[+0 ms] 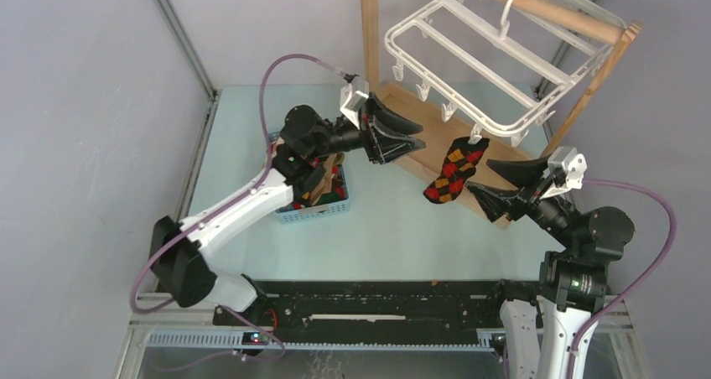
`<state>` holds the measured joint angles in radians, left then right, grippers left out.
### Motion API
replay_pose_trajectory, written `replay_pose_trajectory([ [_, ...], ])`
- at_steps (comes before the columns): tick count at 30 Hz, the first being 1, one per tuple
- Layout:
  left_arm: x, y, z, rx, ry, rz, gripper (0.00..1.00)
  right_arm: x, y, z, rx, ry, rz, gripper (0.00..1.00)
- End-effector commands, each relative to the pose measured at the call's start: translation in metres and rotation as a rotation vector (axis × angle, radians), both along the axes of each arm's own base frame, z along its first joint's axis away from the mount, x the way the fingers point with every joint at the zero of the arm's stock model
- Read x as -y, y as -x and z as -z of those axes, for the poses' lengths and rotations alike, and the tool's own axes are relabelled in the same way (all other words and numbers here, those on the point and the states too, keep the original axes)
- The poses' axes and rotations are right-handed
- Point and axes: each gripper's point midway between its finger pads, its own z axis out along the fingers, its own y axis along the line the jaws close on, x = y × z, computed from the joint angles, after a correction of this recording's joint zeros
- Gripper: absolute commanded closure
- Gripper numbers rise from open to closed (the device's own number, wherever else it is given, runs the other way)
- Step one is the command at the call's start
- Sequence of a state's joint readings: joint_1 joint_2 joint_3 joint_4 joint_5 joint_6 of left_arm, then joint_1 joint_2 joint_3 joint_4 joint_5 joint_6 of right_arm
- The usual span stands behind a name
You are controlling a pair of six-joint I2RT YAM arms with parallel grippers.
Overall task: Clip the socks to the hanger
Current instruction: Clamp the sock onto the hanger, then pick up the sock from the bin.
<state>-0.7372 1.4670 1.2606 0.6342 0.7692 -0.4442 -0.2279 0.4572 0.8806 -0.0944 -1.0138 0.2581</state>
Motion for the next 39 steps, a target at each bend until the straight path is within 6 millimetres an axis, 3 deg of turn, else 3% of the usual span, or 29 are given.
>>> replay_pose_trajectory([
  [1,-0.031,-0.008,0.017,-0.037,-0.13,-0.202,0.48,0.005,0.005,0.022,-0.056,0.074,0.034,0.27],
  [7,-0.087,-0.02,0.058,-0.052,-0.317,-0.497,0.28,0.014,0.004,0.07,-0.201,0.143,0.06,0.28],
  [10,-0.111,-0.021,0.066,-0.081,-0.318,-0.591,0.18,0.014,0.007,0.095,-0.28,0.173,0.029,0.26],
  [12,-0.121,-0.019,0.069,-0.109,-0.312,-0.623,0.12,0.012,0.011,0.109,-0.325,0.186,-0.012,0.22],
  [14,-0.128,-0.021,0.076,-0.155,-0.318,-0.651,0.07,0.012,0.012,0.121,-0.378,0.189,-0.033,0.02],
  [16,-0.135,-0.025,0.084,-0.213,-0.33,-0.692,0.01,0.013,0.01,0.13,-0.391,0.215,-0.05,0.0],
  [24,-0.162,-0.041,0.123,-0.392,-0.427,-0.806,0.0,0.023,0.004,0.156,-0.408,0.288,-0.025,0.0],
  [28,-0.206,-0.058,0.133,-0.385,-0.561,-0.998,0.08,0.03,-0.002,0.167,-0.438,0.312,0.002,0.02],
  [31,-0.234,-0.068,0.138,-0.427,-0.646,-1.116,0.22,0.034,-0.005,0.172,-0.447,0.329,0.021,0.02],
  [36,-0.242,-0.072,0.154,-0.542,-0.657,-1.15,0.43,0.034,-0.007,0.175,-0.451,0.332,0.012,0.03],
  [39,-0.254,-0.077,0.166,-0.598,-0.635,-1.205,0.49,0.032,-0.007,0.175,-0.435,0.321,0.004,0.04],
])
